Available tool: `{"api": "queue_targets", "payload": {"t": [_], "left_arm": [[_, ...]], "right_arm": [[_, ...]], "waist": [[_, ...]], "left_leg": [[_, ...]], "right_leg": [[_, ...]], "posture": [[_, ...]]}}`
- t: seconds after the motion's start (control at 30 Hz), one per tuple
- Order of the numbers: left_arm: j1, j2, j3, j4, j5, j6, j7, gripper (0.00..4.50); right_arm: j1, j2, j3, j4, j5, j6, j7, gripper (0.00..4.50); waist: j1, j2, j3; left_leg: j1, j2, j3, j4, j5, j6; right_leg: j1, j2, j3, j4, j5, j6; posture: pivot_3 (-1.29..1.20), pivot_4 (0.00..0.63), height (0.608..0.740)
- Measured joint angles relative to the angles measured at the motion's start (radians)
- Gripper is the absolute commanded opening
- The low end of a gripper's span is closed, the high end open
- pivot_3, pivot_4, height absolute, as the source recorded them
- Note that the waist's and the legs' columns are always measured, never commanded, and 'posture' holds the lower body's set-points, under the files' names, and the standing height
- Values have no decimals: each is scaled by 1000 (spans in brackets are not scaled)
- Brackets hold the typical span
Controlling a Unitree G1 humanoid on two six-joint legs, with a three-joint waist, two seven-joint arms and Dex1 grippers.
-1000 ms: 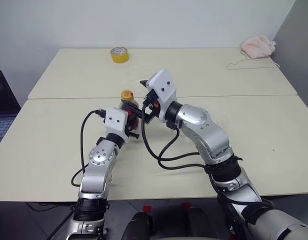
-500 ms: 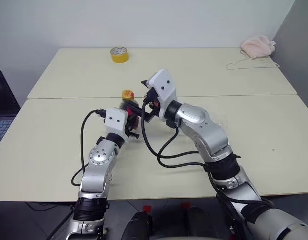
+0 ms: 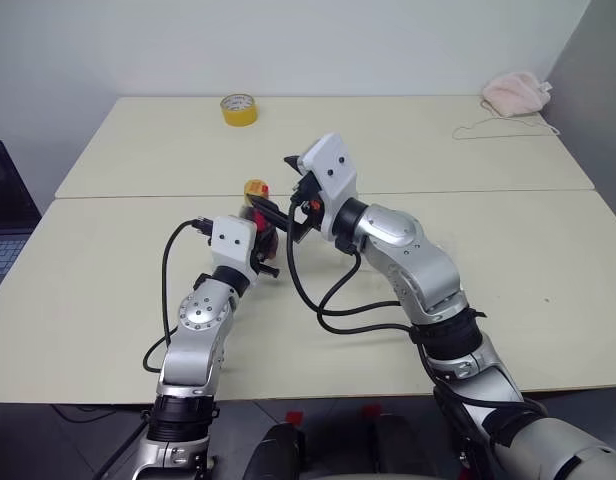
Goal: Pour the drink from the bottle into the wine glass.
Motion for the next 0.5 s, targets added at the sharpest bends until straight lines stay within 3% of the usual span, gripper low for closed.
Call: {"api": "queue_targets", "payload": {"t": [0.5], "left_arm": [[0, 0, 0, 0, -1, 0, -11, 864]], "right_arm": [[1, -14, 29, -8, -10, -16, 33, 4500]], "waist": [[0, 0, 0]], "left_leg": [[0, 0, 0, 0, 0, 0]], "right_leg": [[0, 0, 0, 0, 0, 0]], "posture": [[0, 150, 740]]}}
